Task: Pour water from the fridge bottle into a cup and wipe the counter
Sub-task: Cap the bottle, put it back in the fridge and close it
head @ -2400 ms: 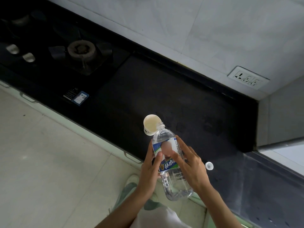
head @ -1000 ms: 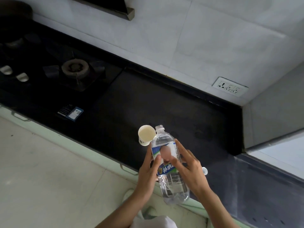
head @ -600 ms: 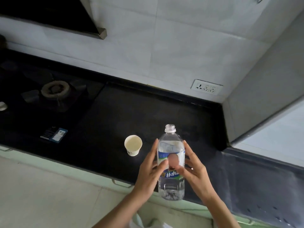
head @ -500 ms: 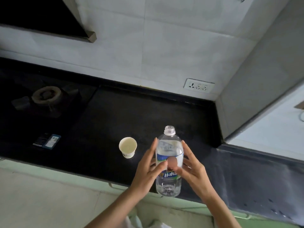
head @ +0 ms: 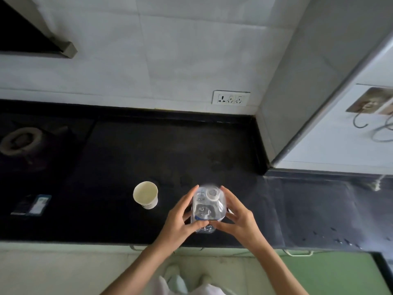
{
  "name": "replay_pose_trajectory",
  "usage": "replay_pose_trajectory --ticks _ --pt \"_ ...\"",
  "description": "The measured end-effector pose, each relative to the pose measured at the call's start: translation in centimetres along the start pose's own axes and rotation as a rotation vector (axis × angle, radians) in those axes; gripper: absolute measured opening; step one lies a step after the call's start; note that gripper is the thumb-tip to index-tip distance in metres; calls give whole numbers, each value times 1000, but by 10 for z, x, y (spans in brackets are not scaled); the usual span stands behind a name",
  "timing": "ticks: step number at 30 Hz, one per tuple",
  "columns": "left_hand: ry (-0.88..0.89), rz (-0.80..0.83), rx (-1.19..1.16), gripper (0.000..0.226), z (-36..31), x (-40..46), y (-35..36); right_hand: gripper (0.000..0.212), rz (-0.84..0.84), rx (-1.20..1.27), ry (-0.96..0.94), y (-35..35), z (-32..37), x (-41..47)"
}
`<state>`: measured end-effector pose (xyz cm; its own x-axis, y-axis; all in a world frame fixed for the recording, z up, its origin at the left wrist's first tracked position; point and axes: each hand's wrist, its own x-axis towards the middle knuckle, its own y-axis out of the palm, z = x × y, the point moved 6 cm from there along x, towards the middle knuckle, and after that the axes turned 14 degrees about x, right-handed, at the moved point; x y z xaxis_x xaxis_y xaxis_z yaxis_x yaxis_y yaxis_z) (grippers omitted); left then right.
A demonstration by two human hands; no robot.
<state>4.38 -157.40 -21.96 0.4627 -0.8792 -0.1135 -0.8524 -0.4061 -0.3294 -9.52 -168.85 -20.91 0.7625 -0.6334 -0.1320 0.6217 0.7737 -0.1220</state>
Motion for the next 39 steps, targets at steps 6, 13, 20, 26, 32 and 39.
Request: replay_pose_trajectory --ticks 6,13,20,26,32,39 --pt "14 -44 35 83 1 -2 4 89 7 -39 -7 -3 -8 4" --pt "16 -30 65 85 2 -4 5 95 120 -153 -4 -8 -11 8" --pt "25 0 74 88 -6 0 3 52 -129 -201 37 -49 -42 13" --pt "-1 -7 67 86 -4 1 3 57 -220 -545 169 -52 -57 31" --pt "-18 3 78 84 -6 0 2 47 -131 -836 278 -41 -76 45" --pt "-31 13 96 84 -6 0 2 10 -213 -783 135 -42 -78 37"
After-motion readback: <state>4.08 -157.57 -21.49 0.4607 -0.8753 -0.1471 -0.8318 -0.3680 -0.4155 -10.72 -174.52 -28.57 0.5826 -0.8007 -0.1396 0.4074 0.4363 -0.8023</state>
